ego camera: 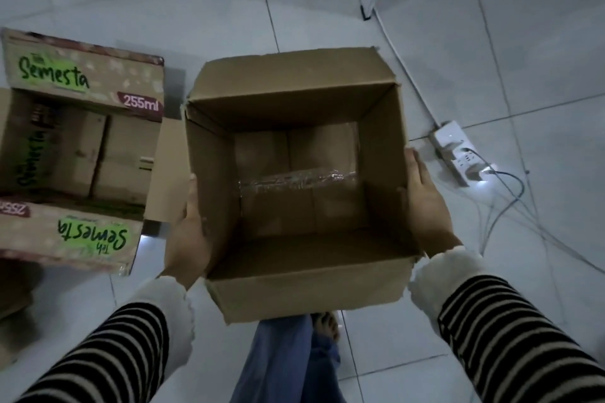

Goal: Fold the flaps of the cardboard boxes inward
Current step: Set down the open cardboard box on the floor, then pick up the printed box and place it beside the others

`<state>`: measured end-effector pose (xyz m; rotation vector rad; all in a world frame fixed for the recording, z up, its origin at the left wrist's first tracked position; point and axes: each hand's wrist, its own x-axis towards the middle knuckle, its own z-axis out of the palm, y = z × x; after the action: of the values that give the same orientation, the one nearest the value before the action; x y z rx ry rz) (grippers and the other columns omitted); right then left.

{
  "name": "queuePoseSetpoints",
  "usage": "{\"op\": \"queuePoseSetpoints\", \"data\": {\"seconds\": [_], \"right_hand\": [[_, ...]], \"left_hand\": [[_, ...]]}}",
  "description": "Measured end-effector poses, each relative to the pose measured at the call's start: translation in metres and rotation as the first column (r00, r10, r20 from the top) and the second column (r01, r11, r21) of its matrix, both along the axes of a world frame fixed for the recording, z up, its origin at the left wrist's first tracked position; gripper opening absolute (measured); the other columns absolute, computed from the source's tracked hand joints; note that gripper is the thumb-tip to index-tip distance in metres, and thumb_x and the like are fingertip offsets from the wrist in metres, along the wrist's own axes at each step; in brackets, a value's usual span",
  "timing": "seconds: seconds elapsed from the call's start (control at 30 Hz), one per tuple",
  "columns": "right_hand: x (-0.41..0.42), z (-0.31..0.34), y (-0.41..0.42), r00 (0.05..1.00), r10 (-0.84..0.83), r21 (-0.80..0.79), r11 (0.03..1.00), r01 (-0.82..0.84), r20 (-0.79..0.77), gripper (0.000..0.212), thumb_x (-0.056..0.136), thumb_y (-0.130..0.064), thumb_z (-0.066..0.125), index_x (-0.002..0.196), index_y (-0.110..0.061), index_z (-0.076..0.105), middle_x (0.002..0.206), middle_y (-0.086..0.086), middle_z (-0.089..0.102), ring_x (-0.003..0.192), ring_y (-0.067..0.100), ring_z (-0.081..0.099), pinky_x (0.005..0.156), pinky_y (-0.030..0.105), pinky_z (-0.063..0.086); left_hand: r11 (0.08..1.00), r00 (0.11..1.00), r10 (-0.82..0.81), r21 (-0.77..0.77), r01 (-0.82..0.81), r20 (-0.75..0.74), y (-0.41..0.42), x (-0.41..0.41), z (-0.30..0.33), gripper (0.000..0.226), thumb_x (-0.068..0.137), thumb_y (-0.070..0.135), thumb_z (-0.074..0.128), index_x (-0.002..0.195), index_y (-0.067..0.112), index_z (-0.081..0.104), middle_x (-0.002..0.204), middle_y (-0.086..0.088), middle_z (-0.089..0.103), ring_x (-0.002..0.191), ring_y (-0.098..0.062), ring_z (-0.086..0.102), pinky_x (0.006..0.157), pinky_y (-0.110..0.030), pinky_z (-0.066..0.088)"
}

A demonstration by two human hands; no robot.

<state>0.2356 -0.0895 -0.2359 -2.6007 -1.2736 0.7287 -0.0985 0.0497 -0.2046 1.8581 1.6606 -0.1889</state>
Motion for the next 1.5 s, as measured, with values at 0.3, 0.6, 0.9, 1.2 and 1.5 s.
{"op": "queuePoseSetpoints", "data": {"seconds": [0.3, 0.6, 0.9, 1.2, 1.5], "right_hand": [[-0.007, -0.001, -0.004, 0.997, -0.049, -0.038, 0.998, 0.051, 0.058, 0.085, 0.086, 0.006, 0.046, 0.144, -0.034, -0.002, 0.157, 0.002, 0.015, 0.130, 0.033, 0.041, 0.103, 0.050, 0.038], [-0.015, 0.031, 0.001, 0.997, -0.050, -0.094, 0.994, 0.056, 0.064, 0.068, 0.089, 0.001, 0.046, 0.146, -0.017, 0.013, 0.154, 0.013, 0.021, 0.126, 0.042, 0.042, 0.100, 0.055, 0.042], [-0.121, 0.120, 0.034, 0.985, 0.170, -0.108, 0.980, -0.169, 0.000, 0.059, 0.089, -0.006, 0.053, 0.142, -0.012, 0.028, 0.157, 0.005, 0.016, 0.133, 0.028, 0.038, 0.094, 0.037, 0.047], [-0.298, 0.150, 0.105, 0.936, 0.308, -0.055, 0.946, -0.321, -0.169, 0.053, 0.092, -0.019, 0.049, 0.141, -0.014, 0.030, 0.154, 0.006, 0.024, 0.129, 0.023, 0.044, 0.097, 0.040, 0.048], [-0.451, 0.095, 0.166, 0.986, -0.003, -0.091, 0.996, -0.012, -0.164, 0.052, 0.094, -0.018, 0.045, 0.142, -0.006, 0.027, 0.151, 0.015, 0.028, 0.127, 0.037, 0.041, 0.100, 0.049, 0.041]], "left_hand": [[0.999, 0.996, 0.035, 0.001, -0.036, 0.083, -0.001, -0.009, -0.003, 0.077, 0.091, 0.002, 0.043, 0.146, 0.030, -0.003, 0.126, -0.024, 0.055, 0.105, -0.038, 0.057, 0.088, -0.047, 0.048], [0.999, 1.000, 0.007, -0.047, -0.007, 0.005, -0.013, -0.016, 0.014, 0.080, 0.090, 0.013, 0.049, 0.145, 0.025, -0.007, 0.133, -0.023, 0.050, 0.102, -0.038, 0.059, 0.082, -0.044, 0.050], [0.981, 0.975, 0.189, -0.053, -0.184, 0.119, -0.060, -0.066, 0.111, 0.063, 0.091, 0.022, 0.049, 0.144, 0.019, 0.016, 0.139, -0.014, 0.046, 0.122, -0.033, 0.045, 0.095, -0.044, 0.043], [0.976, 0.976, 0.218, 0.010, -0.218, 0.029, 0.005, -0.217, 0.141, 0.055, 0.090, 0.026, 0.048, 0.141, 0.016, 0.028, 0.140, -0.016, 0.046, 0.121, -0.035, 0.048, 0.097, -0.046, 0.044], [0.996, 0.996, -0.076, 0.048, 0.077, -0.039, 0.122, -0.371, 0.101, 0.053, 0.093, 0.025, 0.044, 0.142, 0.013, 0.028, 0.146, -0.016, 0.039, 0.130, -0.036, 0.036, 0.107, -0.045, 0.031]]}}
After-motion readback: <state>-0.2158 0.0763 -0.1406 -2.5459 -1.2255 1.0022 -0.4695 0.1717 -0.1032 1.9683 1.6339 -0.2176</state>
